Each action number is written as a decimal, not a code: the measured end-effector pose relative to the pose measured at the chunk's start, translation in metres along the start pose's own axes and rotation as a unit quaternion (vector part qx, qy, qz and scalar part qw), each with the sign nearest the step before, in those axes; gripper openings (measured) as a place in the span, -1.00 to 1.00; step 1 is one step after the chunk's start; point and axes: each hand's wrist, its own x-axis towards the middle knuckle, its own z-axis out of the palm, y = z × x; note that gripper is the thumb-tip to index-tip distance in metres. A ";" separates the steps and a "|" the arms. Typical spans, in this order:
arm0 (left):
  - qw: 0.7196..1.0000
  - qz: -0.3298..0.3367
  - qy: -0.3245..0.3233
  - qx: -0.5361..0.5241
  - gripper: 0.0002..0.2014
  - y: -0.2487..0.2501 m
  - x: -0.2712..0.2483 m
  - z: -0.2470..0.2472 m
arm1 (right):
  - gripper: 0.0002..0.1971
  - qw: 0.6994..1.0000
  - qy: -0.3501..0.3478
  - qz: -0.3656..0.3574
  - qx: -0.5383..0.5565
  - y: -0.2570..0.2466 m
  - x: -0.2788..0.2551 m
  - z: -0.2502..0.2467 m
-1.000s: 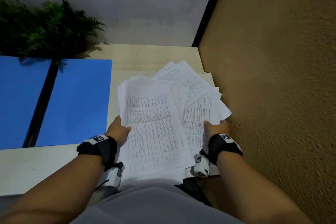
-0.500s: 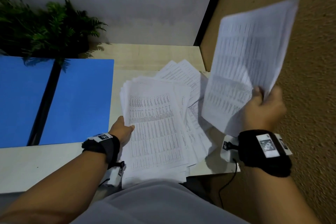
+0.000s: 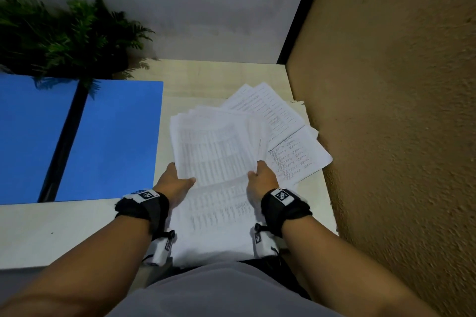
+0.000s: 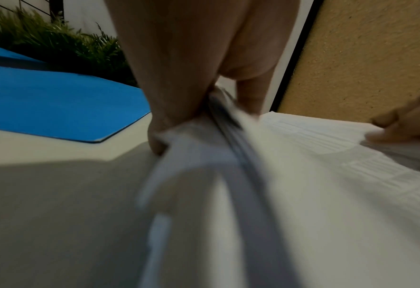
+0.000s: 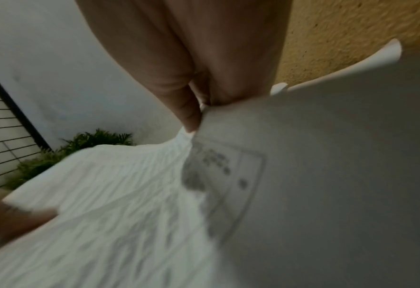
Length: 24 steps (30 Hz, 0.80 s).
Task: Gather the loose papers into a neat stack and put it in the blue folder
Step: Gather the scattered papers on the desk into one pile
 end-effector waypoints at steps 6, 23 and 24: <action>0.998 0.019 0.003 -0.057 -0.46 -0.014 0.008 -0.003 | -0.46 0.964 0.190 0.134 0.130 0.003 0.070 -0.035; 0.972 0.051 0.065 -0.222 -0.43 -0.016 -0.017 -0.044 | -0.62 0.976 0.165 0.001 0.141 -0.006 0.092 -0.087; 0.971 0.051 0.060 -0.227 -0.45 -0.016 -0.016 -0.050 | -0.65 0.983 0.139 -0.008 0.121 -0.003 0.094 -0.093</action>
